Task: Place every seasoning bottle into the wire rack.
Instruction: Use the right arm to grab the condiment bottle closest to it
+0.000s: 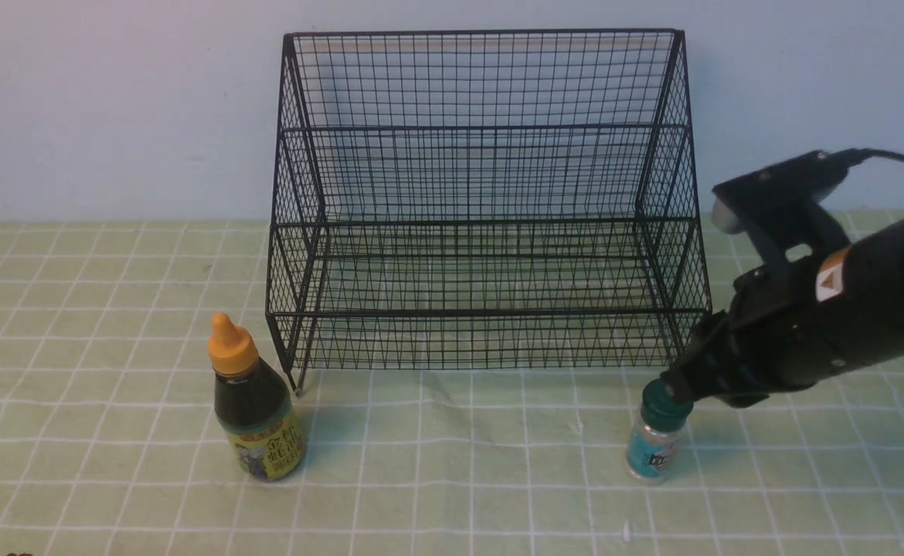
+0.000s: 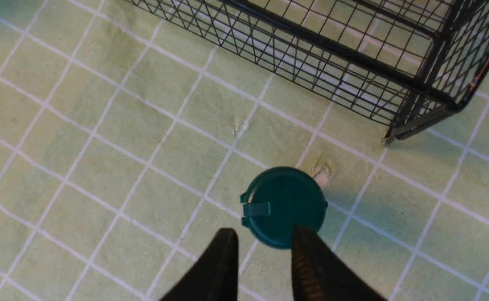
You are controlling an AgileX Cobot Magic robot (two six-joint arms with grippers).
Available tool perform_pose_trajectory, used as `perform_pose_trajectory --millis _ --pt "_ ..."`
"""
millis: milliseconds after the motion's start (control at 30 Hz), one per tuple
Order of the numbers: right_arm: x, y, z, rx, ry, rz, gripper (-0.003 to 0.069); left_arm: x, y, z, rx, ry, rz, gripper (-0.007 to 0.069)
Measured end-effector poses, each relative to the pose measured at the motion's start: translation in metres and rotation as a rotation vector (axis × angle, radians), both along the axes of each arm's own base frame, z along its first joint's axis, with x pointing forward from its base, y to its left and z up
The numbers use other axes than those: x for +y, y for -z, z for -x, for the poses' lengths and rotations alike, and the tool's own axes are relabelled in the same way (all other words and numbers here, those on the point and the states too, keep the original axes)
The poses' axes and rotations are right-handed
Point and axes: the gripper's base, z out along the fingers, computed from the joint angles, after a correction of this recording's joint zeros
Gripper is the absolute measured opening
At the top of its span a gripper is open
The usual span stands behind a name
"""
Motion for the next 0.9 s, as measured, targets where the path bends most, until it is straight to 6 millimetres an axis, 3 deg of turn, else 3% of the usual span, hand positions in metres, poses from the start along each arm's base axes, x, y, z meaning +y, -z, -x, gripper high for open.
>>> perform_pose_trajectory --millis 133,167,200,400,533,667,867,900 --pt "0.005 0.021 -0.011 0.039 -0.003 0.037 0.0379 0.000 0.000 0.000 0.000 0.000 0.000 -0.0006" --pt "0.005 0.023 -0.012 0.044 -0.003 0.040 0.0386 0.000 0.000 0.000 0.000 0.000 0.000 -0.0006" --pt "0.008 0.031 -0.016 0.062 -0.004 0.051 0.0451 0.000 0.000 0.000 0.000 0.000 0.000 -0.0006" --pt "0.013 0.053 -0.026 0.092 -0.003 0.067 0.0545 0.000 0.000 0.000 0.000 0.000 0.000 -0.0006" --pt "0.015 0.060 -0.031 0.086 -0.002 0.067 0.0514 0.000 0.000 0.000 0.000 0.000 0.000 -0.0006" --pt "0.016 0.056 -0.033 0.087 -0.004 0.069 0.0325 0.000 0.000 0.000 0.000 0.000 0.000 -0.0006" --pt "0.016 0.036 -0.030 0.166 -0.024 0.107 0.0335 0.000 0.000 0.000 0.000 0.000 0.000 -0.0006" --pt "0.015 0.025 -0.028 0.180 -0.029 0.112 0.0335 0.000 0.000 0.000 0.000 0.000 0.000 -0.0006"
